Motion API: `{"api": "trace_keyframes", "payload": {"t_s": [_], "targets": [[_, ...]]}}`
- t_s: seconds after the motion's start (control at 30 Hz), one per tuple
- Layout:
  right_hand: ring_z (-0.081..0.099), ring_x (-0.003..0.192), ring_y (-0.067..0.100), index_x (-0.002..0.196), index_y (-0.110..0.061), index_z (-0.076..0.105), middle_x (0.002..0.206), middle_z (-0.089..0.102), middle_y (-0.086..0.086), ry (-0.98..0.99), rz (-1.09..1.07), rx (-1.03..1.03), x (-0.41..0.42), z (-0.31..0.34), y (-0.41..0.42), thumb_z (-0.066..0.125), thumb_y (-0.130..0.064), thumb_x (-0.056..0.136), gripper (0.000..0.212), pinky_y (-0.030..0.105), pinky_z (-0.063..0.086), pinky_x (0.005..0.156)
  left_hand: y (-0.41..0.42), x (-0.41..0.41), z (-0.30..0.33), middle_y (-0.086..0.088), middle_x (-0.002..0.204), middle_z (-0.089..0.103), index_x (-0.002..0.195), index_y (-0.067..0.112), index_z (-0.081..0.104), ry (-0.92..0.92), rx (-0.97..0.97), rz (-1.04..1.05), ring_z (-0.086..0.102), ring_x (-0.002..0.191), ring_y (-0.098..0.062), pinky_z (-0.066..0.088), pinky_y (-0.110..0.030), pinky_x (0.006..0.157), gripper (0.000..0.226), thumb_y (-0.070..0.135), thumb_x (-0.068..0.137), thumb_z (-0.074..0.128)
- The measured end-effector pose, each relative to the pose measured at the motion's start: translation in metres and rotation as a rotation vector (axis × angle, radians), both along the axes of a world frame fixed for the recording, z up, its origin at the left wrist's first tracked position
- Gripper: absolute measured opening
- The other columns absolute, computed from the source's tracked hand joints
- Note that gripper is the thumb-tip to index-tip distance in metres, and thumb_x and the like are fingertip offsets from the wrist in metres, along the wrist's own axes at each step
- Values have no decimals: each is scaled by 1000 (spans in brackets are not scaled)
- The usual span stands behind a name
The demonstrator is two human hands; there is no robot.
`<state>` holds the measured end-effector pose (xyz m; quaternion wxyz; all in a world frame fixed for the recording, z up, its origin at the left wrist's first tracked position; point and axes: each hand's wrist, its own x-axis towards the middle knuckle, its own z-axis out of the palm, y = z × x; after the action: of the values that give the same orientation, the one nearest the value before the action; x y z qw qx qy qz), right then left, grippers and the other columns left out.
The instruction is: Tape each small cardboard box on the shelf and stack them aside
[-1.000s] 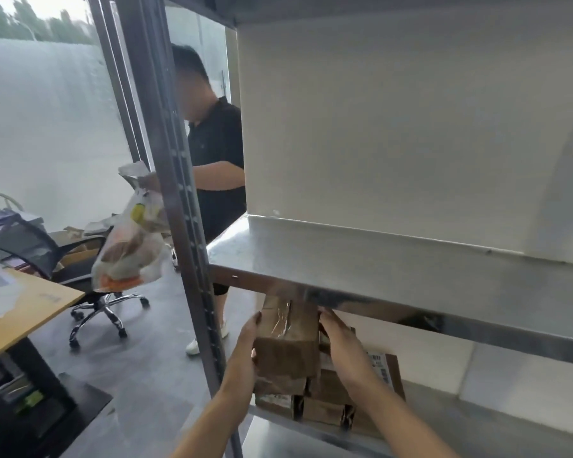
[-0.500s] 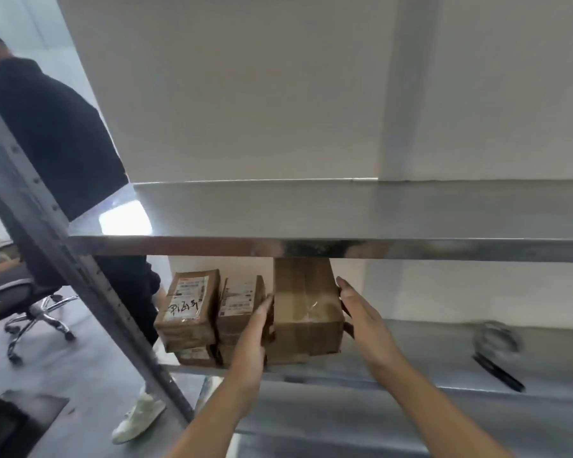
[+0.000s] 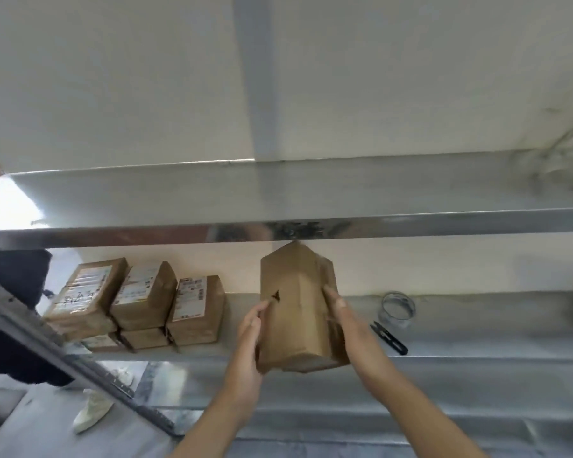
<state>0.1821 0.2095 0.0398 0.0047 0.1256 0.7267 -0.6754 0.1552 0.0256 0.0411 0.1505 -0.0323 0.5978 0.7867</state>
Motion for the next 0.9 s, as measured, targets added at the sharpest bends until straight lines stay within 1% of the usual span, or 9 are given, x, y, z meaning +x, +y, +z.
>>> {"api": "trace_keyframes", "payload": {"t_s": [0.07, 0.17, 0.23, 0.3, 0.37, 0.53, 0.7, 0.83, 0.9], "targets": [[57, 126, 7, 133, -70, 40, 139, 59, -17, 0, -7, -38, 0, 1, 9, 25, -77, 93, 43, 41, 48, 107, 13, -3, -1, 5, 129, 68, 137, 33, 54, -9, 17, 17, 65, 116, -14, 52, -43, 92, 49, 50, 91, 45], [64, 116, 4, 125, -68, 48, 125, 68, -17, -47, -61, -47, -3, -3, 21, 26, -76, 91, 41, 35, 54, 99, 28, -12, -7, 1, 128, 69, 138, 32, 57, -40, -6, -69, 62, 122, -23, 45, -52, 107, 47, 51, 100, 36], [65, 113, 5, 127, -63, 49, 121, 69, -15, -58, -88, -59, -7, -6, 26, 29, -85, 83, 53, 34, 54, 96, 35, -21, -13, 1, 124, 71, 134, 32, 60, -51, -11, -102, 62, 120, -26, 44, -54, 105, 44, 48, 104, 31], [64, 109, 7, 137, -45, 45, 122, 66, -10, -115, -179, -85, -13, -14, 30, 34, -86, 83, 69, 32, 54, 89, 40, -31, -20, 2, 121, 72, 130, 32, 61, -67, -1, -122, 63, 118, -27, 48, -49, 96, 42, 46, 106, 30], [58, 107, 3, 138, -34, 42, 123, 61, -8, -157, -238, -77, -18, -20, 32, 33, -70, 96, 57, 29, 49, 83, 44, -40, -28, 4, 118, 73, 126, 34, 62, -75, -11, -157, 64, 114, -25, 49, -45, 91, 41, 48, 106, 29], [55, 124, 11, 123, -52, 54, 128, 62, -14, -223, -189, -32, -24, -27, 35, 19, -60, 103, 41, 30, 41, 98, 44, -52, -47, 7, 123, 70, 131, 35, 56, -63, -41, -206, 67, 113, -17, 52, -38, 86, 40, 47, 107, 26], [61, 112, -4, 131, -58, 50, 116, 67, -25, -205, -105, -40, -37, -33, 39, 23, -65, 101, 41, 18, 51, 83, 47, -63, -60, 7, 127, 69, 131, 32, 59, -100, -52, -169, 61, 123, -19, 49, -41, 98, 42, 41, 109, 24], [59, 118, 0, 125, -66, 49, 122, 64, -26, -225, -22, -62, -49, -49, 51, 25, -68, 97, 36, 25, 51, 93, 53, -65, -72, 7, 129, 68, 131, 32, 59, -130, -99, -114, 59, 127, -21, 47, -45, 103, 42, 42, 108, 26], [60, 114, -2, 123, -67, 48, 126, 62, -24, -242, 46, -106, -50, -52, 58, 24, -66, 99, 34, 21, 53, 88, 58, -62, -78, 7, 129, 68, 129, 35, 60, -160, -127, -72, 58, 127, -23, 48, -45, 102, 40, 45, 108, 29]]}}
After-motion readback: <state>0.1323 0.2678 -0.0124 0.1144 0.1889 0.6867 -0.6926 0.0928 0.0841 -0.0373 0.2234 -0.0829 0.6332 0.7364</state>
